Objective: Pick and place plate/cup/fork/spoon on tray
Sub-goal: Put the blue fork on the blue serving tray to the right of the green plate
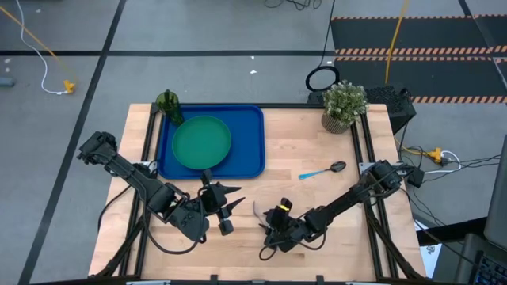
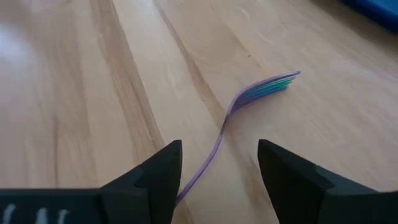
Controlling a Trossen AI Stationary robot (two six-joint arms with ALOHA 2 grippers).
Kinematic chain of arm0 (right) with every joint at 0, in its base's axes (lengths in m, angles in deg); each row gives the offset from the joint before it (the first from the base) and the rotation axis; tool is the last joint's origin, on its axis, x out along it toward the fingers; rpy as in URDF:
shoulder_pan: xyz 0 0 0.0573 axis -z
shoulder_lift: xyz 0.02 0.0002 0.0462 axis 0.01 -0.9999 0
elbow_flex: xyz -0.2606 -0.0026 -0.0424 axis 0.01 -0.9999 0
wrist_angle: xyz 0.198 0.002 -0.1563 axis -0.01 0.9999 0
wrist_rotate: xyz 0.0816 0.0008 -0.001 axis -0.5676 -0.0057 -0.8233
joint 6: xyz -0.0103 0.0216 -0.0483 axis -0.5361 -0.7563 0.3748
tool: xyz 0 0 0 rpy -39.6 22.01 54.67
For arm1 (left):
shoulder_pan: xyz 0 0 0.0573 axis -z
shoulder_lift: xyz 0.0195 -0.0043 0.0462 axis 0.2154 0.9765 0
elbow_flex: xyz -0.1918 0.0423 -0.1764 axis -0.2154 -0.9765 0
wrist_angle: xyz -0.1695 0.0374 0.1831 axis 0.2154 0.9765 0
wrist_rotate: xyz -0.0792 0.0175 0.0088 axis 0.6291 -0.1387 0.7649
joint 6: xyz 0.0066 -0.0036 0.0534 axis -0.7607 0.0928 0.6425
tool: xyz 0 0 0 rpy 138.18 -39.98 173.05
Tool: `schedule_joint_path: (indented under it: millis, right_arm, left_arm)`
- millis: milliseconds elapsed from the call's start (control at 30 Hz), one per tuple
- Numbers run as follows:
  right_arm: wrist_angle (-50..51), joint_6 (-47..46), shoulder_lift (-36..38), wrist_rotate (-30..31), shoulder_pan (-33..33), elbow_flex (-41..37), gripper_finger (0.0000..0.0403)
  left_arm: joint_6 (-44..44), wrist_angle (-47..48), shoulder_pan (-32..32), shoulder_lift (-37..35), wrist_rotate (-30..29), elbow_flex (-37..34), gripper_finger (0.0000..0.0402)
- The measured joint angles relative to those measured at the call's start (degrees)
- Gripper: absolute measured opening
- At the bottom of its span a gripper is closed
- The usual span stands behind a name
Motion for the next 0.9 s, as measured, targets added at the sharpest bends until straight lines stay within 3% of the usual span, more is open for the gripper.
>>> schedule_joint_path:
  millis: [300,700,900]
  right_arm:
    - [-2.25,0.02,-2.63,-3.37,1.24,0.18,0.0138]
    - [-1.48,3.4,-2.89,-2.59,1.38,0.17,0.0037]
    - [-0.4,10.2,-1.45,-3.07,1.74,0.03,0.002]
  left_arm:
    - [-0.05,-0.28,0.0,0.0,0.0,0.0,0.0145]
    - [0.21,-0.2,0.0,0.0,0.0,0.0,0.0145]
    - [0.23,-0.07,0.0,0.0,0.0,0.0,0.0145]
